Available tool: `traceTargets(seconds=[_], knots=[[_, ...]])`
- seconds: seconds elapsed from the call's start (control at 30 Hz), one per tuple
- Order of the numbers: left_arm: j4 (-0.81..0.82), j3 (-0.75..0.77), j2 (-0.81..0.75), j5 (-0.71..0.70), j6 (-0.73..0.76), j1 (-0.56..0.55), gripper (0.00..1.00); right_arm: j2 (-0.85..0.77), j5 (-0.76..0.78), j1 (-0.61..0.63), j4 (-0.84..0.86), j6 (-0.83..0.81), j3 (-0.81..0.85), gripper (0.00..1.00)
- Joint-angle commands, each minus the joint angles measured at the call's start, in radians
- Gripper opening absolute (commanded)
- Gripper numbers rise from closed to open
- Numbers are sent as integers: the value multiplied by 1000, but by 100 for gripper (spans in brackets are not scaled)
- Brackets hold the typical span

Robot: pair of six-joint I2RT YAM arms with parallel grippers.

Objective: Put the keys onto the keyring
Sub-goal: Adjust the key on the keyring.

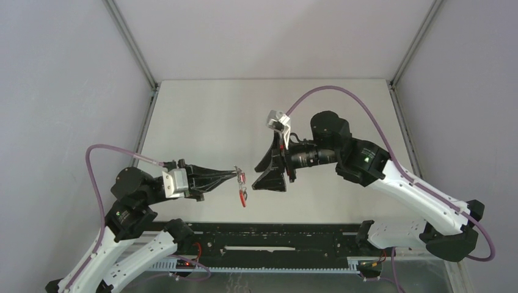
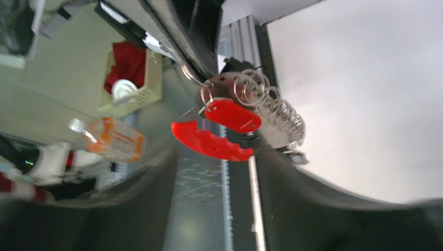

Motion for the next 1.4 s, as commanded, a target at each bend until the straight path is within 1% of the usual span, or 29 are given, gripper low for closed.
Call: traceTargets(seconds=[0.0, 0.03, 0.17, 0.27, 0.33, 0.43, 0.53, 0.6, 0.63, 0.7, 0.73, 0.8, 0.87, 0.9, 0.93, 0.97, 1.0, 1.03, 1.1, 1.17, 1.2, 1.23, 1.3, 1.37], knots=[[41, -6, 0, 67, -46, -1, 0, -20, 17, -4, 10, -135, 103, 97], [37, -6, 6, 91, -53, -1, 0, -20, 7, -1, 24, -165, 109, 99], [38, -12, 22, 168, -106, 0, 0, -23, 5, 39, 115, -277, 92, 100], [42, -7, 38, 205, -128, 0, 0, -10, 38, 80, 165, -344, 78, 100], [43, -2, 45, 215, -137, 0, 0, -9, 58, 88, 199, -353, 69, 100], [45, -1, 45, 216, -141, 0, 0, -15, 47, 88, 238, -359, 57, 100], [45, 1, 42, 213, -144, -1, 0, -10, 57, 88, 209, -360, 70, 100], [46, 4, 39, 212, -144, -1, 0, -15, 39, 68, 193, -324, 67, 100], [46, 5, 38, 211, -144, -1, 0, -29, 49, 53, 229, -245, 41, 100], [45, 7, 37, 208, -144, -1, 0, -90, 216, 38, 362, 23, -43, 100], [45, 9, 36, 205, -145, -1, 0, -122, 243, 27, 385, 75, -78, 100], [47, 12, 35, 202, -149, -1, 0, -192, 295, 24, 487, 119, -188, 100], [48, 14, 36, 198, -148, -1, 0, -223, 316, 21, 580, 95, -264, 100], [50, 15, 37, 197, -148, -1, 0, -229, 334, 20, 575, 72, -268, 100], [52, 14, 37, 195, -168, -1, 0, -233, 340, 22, 553, 44, -264, 96], [54, 13, 36, 194, -177, 0, 0, -239, 340, 28, 534, 15, -256, 88], [59, 10, 37, 191, -184, -1, 0, -246, 343, 38, 513, -11, -252, 84], [64, 9, 37, 188, -190, -1, 0, -249, 338, 47, 494, -34, -245, 81], [78, 3, 40, 186, -202, -1, 0, -249, 355, 70, 433, -78, -220, 80], [94, -4, 47, 178, -222, 3, 0, -232, 343, 80, 359, -115, -174, 72], [110, -6, 51, 176, -237, 7, 0, -219, 333, 84, 322, -128, -148, 69], [125, -9, 57, 176, -255, 14, 0, -202, 306, 84, 290, -140, -125, 67], [154, -10, 71, 187, -292, 28, 0, -162, 220, 81, 220, -170, -73, 66], [173, -11, 88, 196, -322, 39, 0, -116, 88, 59, 170, -185, -23, 62]])
